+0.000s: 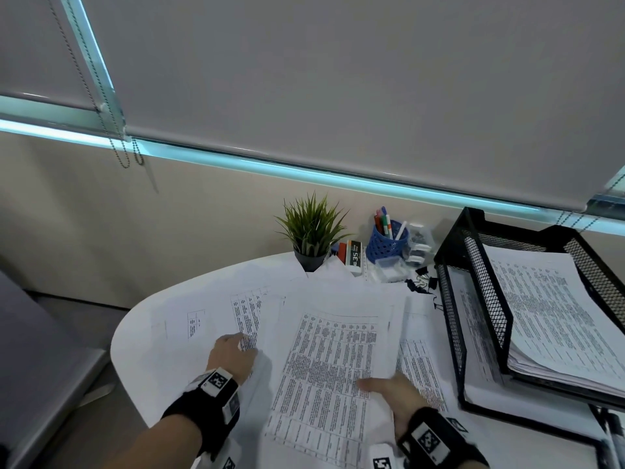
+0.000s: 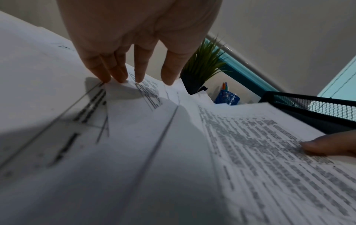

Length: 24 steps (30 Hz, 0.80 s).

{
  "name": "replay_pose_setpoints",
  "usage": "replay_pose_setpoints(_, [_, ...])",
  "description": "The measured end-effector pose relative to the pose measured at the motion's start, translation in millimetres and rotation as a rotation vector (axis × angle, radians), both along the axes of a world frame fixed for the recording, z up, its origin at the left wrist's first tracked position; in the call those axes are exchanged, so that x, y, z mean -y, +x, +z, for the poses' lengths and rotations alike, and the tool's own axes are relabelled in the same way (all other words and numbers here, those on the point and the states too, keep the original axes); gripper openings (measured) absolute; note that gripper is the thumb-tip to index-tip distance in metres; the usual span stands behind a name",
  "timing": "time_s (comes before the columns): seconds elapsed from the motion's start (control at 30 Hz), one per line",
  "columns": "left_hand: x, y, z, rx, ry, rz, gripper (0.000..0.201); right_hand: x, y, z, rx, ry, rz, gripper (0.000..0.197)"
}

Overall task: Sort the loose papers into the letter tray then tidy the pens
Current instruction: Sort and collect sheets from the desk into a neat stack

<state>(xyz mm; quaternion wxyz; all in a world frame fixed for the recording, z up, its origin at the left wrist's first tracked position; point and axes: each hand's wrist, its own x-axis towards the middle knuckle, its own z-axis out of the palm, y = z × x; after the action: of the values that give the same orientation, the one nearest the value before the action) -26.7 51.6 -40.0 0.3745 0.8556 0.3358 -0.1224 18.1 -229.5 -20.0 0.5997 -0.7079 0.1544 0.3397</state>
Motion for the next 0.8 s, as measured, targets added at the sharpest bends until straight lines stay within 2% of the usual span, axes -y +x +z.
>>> replay_pose_setpoints(0.07, [-4.8,2.0,-2.2,0.031,-0.078,0.053,0.038,-9.5,2.1,-5.3,0.01,-0.042,0.032,0.031])
replay_pose_setpoints(0.13, [-8.9,1.9,-2.7,0.068,-0.136,0.111,0.016,-15.2,4.2,-10.4,0.005,-0.067,0.021,0.03])
replay_pose_setpoints(0.17, [-10.8,1.1,-3.0,0.078,-0.141,0.126,0.014,-16.7,5.1,-12.7,0.009,-0.077,0.017,0.032])
replay_pose_setpoints(0.23, [-14.2,-1.8,-3.7,0.085,-0.154,0.166,0.031,-17.1,6.5,-16.6,0.0,-0.116,-0.017,0.044])
replay_pose_setpoints(0.37, [-16.9,-9.9,-1.9,0.086,-0.234,0.293,0.061,-2.5,2.9,-19.1,-0.04,-0.088,-0.107,0.037])
replay_pose_setpoints(0.4, [-16.0,-12.5,-0.5,0.096,-0.233,0.313,0.071,3.5,1.5,-20.4,-0.05,-0.07,-0.129,0.04])
replay_pose_setpoints(0.47, [-13.7,-17.8,2.0,0.131,-0.23,0.343,0.087,16.7,-3.9,-18.9,-0.039,-0.009,-0.152,0.051])
replay_pose_setpoints(0.53, [-9.2,-21.7,6.0,0.193,-0.269,0.385,0.082,29.8,-8.0,-15.4,-0.004,0.04,-0.166,0.074])
replay_pose_setpoints(0.57, [-6.0,-23.0,8.7,0.226,-0.333,0.4,0.076,37.0,-8.9,-15.3,0.013,0.075,-0.172,0.09])
replay_pose_setpoints(0.63, [2.9,-24.8,18.2,0.306,-0.632,0.392,0.075,48.6,-10.2,-14.0,0.042,0.12,-0.162,0.109])
replay_pose_setpoints(0.7, [14.8,-26.3,26.7,0.294,-0.967,0.323,0.063,55.3,-13.3,-6.8,0.062,0.168,-0.14,0.105])
replay_pose_setpoints(0.77, [25.9,-28.0,35.2,0.237,-1.152,0.235,0.05,55.9,-19.0,4.0,0.089,0.242,-0.125,0.091])
replay_pose_setpoints(0.8, [30.3,-28.7,38.0,0.232,-1.203,0.188,0.051,55.6,-21.1,8.1,0.095,0.26,-0.119,0.087])
